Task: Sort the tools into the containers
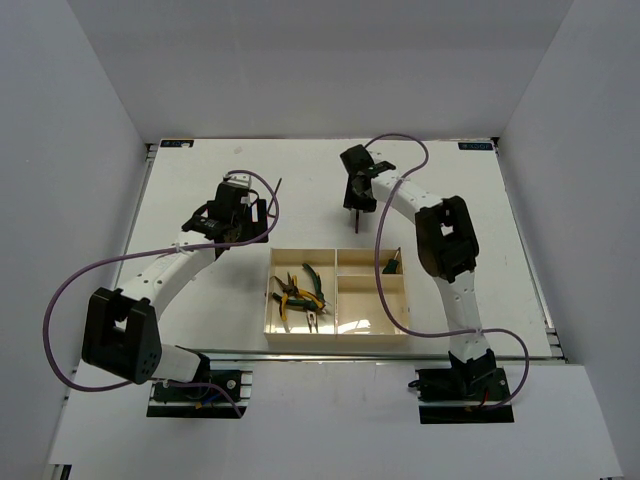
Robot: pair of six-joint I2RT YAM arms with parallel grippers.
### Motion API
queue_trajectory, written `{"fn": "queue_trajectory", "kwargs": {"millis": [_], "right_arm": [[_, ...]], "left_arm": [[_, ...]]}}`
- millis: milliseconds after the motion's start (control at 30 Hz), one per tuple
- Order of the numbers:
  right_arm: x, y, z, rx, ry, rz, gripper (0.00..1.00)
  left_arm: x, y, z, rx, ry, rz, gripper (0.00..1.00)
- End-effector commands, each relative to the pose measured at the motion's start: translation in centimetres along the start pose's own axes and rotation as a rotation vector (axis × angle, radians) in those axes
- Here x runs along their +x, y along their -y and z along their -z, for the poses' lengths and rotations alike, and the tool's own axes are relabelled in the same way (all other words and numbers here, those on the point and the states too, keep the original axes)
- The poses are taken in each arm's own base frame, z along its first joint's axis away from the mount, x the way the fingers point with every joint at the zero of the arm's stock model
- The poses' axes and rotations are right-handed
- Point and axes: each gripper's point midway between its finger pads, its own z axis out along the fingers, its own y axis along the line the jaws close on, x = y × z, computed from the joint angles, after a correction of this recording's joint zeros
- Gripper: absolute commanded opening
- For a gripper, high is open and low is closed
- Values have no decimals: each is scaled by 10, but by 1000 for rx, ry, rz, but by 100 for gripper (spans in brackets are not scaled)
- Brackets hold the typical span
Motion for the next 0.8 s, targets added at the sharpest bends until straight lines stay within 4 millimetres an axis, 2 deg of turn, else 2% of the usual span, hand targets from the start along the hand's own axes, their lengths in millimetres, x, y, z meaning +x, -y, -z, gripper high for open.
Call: {"fn": "queue_trajectory", "kwargs": {"millis": [0,333,433,533,567,733,767], "right_arm": [[-5,-6,-3,-4,1,-19,47],[27,8,-26,60,-89,-12,44],[30,12,-28,59,-104,-13,36],[32,11,-31,41,-112,9,5],[30,11,-31,36,-107,12,0],[11,12,-26,-3,-60,97,0],[3,11,-19,-13,-33,114,0]], "left_arm": [[-22,4,14,27,65,22,98],[-23,4,17,32,73,22,98],[-23,3,17,29,73,22,98],[-24,2,17,25,75,22,98],[-23,2,17,25,74,22,98],[-24,3,17,27,78,23,98],[-24,3,17,27,78,23,98]]}}
